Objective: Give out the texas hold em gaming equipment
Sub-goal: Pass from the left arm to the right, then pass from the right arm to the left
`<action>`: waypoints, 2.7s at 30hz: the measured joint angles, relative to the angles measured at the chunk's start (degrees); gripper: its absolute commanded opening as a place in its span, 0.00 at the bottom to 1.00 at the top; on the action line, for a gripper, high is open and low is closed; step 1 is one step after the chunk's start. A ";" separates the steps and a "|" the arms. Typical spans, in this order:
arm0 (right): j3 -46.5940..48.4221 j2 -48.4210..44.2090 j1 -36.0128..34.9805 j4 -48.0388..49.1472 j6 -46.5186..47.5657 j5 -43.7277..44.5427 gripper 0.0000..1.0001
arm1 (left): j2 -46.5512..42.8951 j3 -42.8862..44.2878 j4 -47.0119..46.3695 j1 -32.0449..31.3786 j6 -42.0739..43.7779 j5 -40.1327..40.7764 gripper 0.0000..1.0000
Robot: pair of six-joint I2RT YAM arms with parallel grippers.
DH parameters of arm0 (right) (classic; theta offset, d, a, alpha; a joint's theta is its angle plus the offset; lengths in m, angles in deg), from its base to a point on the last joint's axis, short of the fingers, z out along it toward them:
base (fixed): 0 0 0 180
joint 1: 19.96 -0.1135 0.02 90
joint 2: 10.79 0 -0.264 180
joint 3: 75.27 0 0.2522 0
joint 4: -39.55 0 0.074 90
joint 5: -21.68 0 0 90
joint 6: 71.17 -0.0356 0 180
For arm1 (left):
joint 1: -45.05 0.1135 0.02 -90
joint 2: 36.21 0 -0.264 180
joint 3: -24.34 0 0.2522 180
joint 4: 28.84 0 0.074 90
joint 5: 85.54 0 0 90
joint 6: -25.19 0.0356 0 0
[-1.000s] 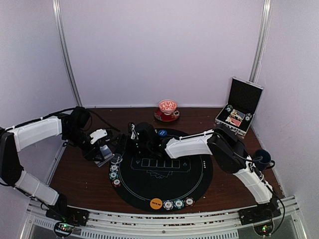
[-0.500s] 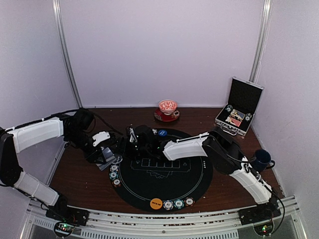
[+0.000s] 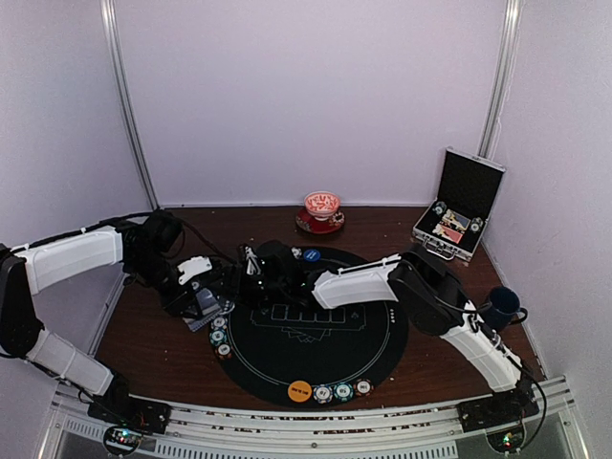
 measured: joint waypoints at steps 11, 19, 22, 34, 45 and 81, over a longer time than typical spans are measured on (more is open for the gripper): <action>1.51 -0.02 -2.75 -2.16 2.05 -3.08 0.77 | 0.02 -0.26 -0.70 -0.33 -0.02 0.37 0.55; 1.51 -0.02 -2.62 -2.27 2.62 -4.94 0.65 | 0.02 -0.26 -1.42 -0.44 0.00 0.42 0.55; 1.51 -0.02 -2.62 -2.03 1.95 -5.42 0.56 | 0.02 -0.26 -1.46 -0.63 0.00 0.44 0.55; 0.96 0.04 -2.14 1.03 -3.87 -6.78 0.00 | -0.33 -0.44 -2.67 -1.36 -0.22 1.60 0.88; -7.39 -0.94 -1.51 8.57 -6.80 -6.12 0.00 | -4.22 -1.29 -2.84 -1.81 -0.50 1.42 0.98; -53.13 -39.63 3.02 23.78 -5.31 13.16 0.00 | -5.07 -10.27 -47.95 -2.10 -2.12 -34.86 0.98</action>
